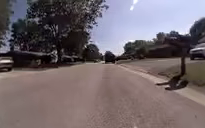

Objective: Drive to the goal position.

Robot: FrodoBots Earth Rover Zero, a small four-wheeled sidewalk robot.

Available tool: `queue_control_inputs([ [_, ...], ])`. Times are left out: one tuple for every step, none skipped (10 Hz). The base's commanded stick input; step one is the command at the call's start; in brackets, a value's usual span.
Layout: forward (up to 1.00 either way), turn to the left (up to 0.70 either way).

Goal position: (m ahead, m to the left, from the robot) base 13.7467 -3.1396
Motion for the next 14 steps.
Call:
queue_control_inputs([
  [0.50,0.00],
  [0.50,0.00],
  [0.50,0.00],
  [0.50,0.00],
  [0.50,0.00],
  [0.50,0.00],
  [0.50,0.00],
  [0.50,0.00],
  [0.50,0.00],
  [0.50,0.00],
  [0.50,0.00],
  [0.50,0.00],
  [0.50,0.00],
  [0.50,0.00],
])
